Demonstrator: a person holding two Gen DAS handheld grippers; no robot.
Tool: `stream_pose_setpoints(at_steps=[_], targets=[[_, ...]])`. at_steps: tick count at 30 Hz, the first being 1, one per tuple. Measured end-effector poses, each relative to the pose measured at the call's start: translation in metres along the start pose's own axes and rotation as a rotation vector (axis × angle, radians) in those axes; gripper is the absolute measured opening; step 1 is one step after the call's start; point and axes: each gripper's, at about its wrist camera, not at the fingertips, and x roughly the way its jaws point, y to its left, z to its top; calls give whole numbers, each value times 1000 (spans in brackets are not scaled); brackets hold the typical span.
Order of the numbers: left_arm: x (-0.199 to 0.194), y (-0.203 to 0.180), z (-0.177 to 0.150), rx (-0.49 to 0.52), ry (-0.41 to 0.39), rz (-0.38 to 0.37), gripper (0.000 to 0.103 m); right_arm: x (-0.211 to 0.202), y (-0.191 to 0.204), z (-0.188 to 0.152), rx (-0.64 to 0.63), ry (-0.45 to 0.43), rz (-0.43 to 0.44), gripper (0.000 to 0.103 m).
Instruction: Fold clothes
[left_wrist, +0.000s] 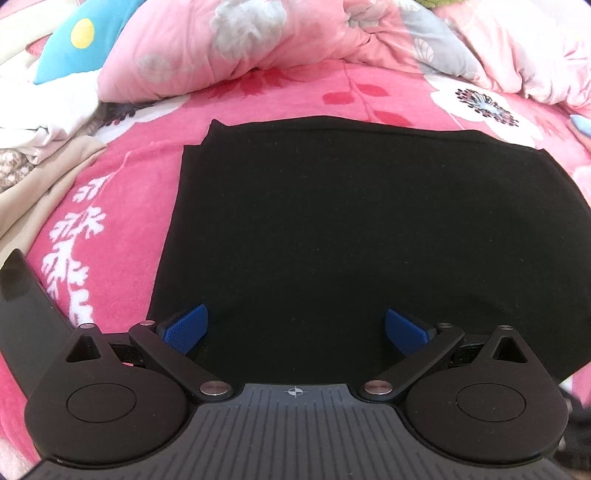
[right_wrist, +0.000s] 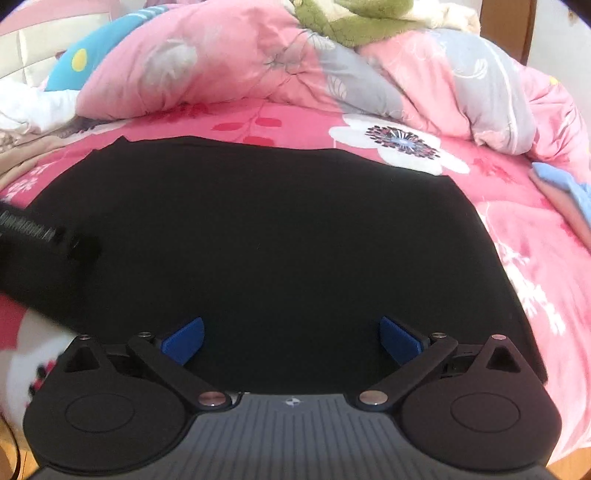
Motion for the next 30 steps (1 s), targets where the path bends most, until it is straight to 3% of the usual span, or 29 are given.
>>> stream_pose_setpoints(at_steps=[5,12,19,30], targets=[[1,-2,1,5,8,6,103,-23,-5,2,-49,24,105,103],[3,-4,2,8,13,17,103,-18,-16,33,15,-86,-42,103],[3,-2,4,8,23,16,103,9,-24,58,45,-113,-60,103],[4,-4,4,11,30,21,103,41,-21,47,62,-39,-84,103]])
